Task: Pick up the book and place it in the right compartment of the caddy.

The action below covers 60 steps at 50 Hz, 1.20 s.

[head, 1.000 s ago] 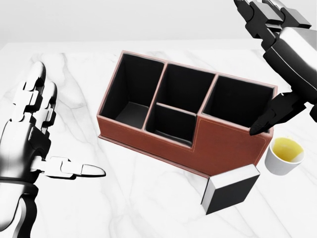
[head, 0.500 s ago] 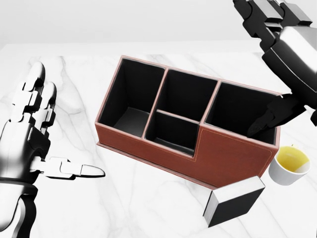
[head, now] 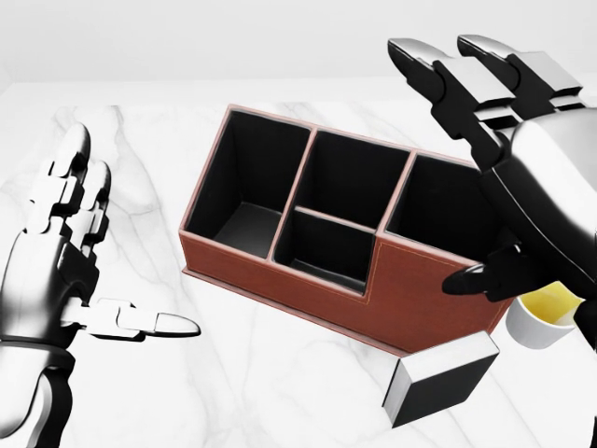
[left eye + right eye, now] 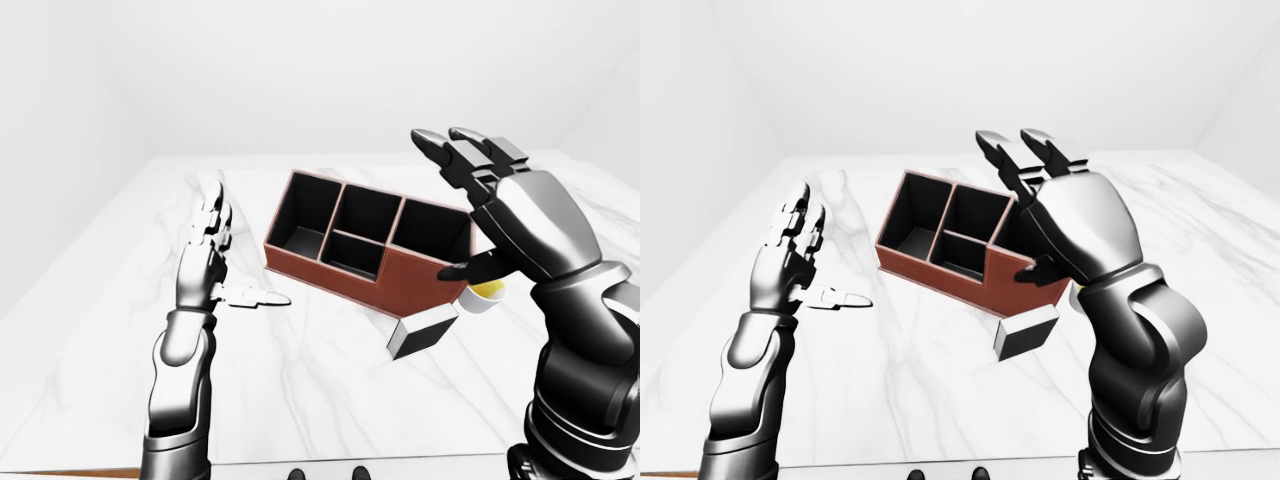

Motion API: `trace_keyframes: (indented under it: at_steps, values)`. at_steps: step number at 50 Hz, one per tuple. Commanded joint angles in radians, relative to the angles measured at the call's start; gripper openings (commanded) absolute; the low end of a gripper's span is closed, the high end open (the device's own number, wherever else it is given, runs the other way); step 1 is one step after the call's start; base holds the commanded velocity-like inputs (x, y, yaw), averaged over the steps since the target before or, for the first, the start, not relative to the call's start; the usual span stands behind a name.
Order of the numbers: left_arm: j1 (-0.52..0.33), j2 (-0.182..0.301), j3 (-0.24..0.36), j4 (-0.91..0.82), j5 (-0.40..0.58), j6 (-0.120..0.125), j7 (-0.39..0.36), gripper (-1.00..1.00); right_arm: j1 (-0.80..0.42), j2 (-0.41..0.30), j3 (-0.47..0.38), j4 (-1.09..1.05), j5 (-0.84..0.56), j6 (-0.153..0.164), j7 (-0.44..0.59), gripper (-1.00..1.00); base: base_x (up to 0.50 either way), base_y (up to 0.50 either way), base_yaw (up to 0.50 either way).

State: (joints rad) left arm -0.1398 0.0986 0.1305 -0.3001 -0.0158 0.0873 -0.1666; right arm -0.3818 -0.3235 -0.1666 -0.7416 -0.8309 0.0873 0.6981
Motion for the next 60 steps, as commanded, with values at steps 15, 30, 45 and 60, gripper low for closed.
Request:
trace_keyframes:
  at_steps: [15, 30, 45, 60]
  values:
    - [0.000, -0.004, -0.006, -0.029, 0.000, 0.000, 0.004, 1.00, 0.202, 0.109, 0.021, -0.187, -0.196, 0.000, 0.000, 0.59, 0.00, 0.00, 0.00]
    - [-0.020, 0.001, 0.005, -0.030, -0.024, 0.000, 0.013, 1.00, 0.343, 0.100, 0.110, -0.214, -0.294, -0.039, 0.000, 0.58, 0.00, 0.00, 0.00]
    - [-0.014, 0.006, 0.012, -0.027, -0.035, 0.000, 0.021, 1.00, 0.446, 0.057, 0.189, -0.244, -0.313, -0.041, 0.000, 0.57, 0.00, 0.00, 0.00]
    - [0.000, 0.002, 0.013, -0.049, -0.033, 0.000, 0.025, 1.00, 0.490, 0.109, 0.243, -0.209, -0.353, -0.126, 0.000, 0.57, 0.00, 0.00, 0.00]
